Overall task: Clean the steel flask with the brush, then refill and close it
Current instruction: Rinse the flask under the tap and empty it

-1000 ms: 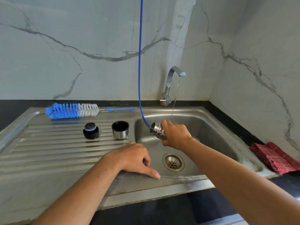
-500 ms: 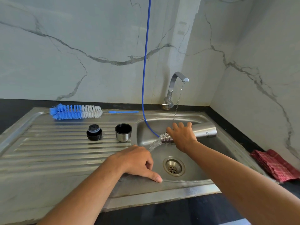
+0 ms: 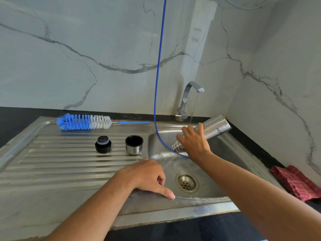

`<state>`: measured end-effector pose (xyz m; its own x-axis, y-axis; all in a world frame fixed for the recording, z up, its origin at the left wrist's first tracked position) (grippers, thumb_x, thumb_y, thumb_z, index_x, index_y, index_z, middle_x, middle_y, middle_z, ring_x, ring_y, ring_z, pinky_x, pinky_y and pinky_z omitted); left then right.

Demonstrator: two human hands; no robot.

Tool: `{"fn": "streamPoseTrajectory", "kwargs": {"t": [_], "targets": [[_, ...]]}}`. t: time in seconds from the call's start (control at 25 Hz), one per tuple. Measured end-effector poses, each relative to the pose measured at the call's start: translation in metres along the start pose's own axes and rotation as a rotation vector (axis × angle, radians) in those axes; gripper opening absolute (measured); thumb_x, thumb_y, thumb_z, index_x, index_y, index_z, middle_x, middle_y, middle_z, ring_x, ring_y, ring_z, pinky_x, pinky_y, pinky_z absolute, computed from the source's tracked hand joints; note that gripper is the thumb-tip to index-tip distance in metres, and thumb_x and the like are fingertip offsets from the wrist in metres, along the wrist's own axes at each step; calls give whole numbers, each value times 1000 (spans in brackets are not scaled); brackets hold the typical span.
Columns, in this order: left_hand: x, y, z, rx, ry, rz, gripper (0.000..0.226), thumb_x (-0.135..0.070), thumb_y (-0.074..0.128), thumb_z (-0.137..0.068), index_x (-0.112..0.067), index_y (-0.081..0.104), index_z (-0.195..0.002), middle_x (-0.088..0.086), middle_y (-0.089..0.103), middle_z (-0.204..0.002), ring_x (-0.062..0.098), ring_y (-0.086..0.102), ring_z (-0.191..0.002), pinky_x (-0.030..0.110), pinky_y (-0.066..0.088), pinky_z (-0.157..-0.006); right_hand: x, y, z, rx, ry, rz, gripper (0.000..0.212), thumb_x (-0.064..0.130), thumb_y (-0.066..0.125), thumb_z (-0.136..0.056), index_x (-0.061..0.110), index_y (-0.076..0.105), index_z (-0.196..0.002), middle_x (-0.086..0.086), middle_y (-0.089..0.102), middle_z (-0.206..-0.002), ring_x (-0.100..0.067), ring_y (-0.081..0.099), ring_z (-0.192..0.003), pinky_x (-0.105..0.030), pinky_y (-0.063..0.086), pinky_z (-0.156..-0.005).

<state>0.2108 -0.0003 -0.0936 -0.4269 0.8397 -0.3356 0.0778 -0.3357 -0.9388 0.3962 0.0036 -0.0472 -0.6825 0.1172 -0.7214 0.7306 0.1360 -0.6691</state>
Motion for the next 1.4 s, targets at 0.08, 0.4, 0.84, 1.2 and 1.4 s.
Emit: {"fn": "streamPoseTrajectory", "kwargs": {"t": [0.08,0.4,0.84,1.2,1.4], "targets": [[0,-1,0,-2,-2,-2,65,-94,57,-64,-30,68,-69,-13,69,-76,6,63,-79,23,36,-69,3,-4,2,-58,27,18,51,32,72,-86,21,51,-131,-12,46,-127,-36,44,-120,-66,23,-112],[0,-1,1,18,-16,16,63,-93,59,-65,-30,68,-69,-13,70,-77,5,63,-79,22,38,-68,15,-3,7,-50,-63,10,59,29,74,-84,22,47,-136,-14,45,-134,-38,43,-127,-65,22,-113],[-1,-2,0,55,-52,3,58,-90,61,-68,-32,63,-63,-13,68,-73,2,59,-68,20,33,-65,20,2,9,-58,-66,-110,59,29,71,-88,27,45,-141,-11,41,-141,-34,38,-134,-64,15,-117],[11,-35,3,-606,-296,368,90,-66,70,-84,-21,36,-153,-1,64,-124,14,64,-107,35,55,-92,16,-7,23,-190,131,-412,76,17,84,-67,32,53,-135,-4,54,-127,-29,52,-117,-60,33,-106],[20,-27,-5,-607,-360,935,90,-81,71,-70,-26,54,-140,-5,71,-118,12,70,-106,41,59,-95,10,-29,40,-330,152,-620,84,21,84,-60,32,53,-137,1,54,-123,-24,53,-114,-53,39,-100]]}}
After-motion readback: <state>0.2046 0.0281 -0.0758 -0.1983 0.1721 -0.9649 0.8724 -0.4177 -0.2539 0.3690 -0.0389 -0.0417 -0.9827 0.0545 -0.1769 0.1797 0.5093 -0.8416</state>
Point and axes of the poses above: each hand's wrist, its own z-axis away from the middle knuckle, its own y-axis out of the palm, x = y × z, the point moved 4 cm from there along -z, towards the middle knuckle
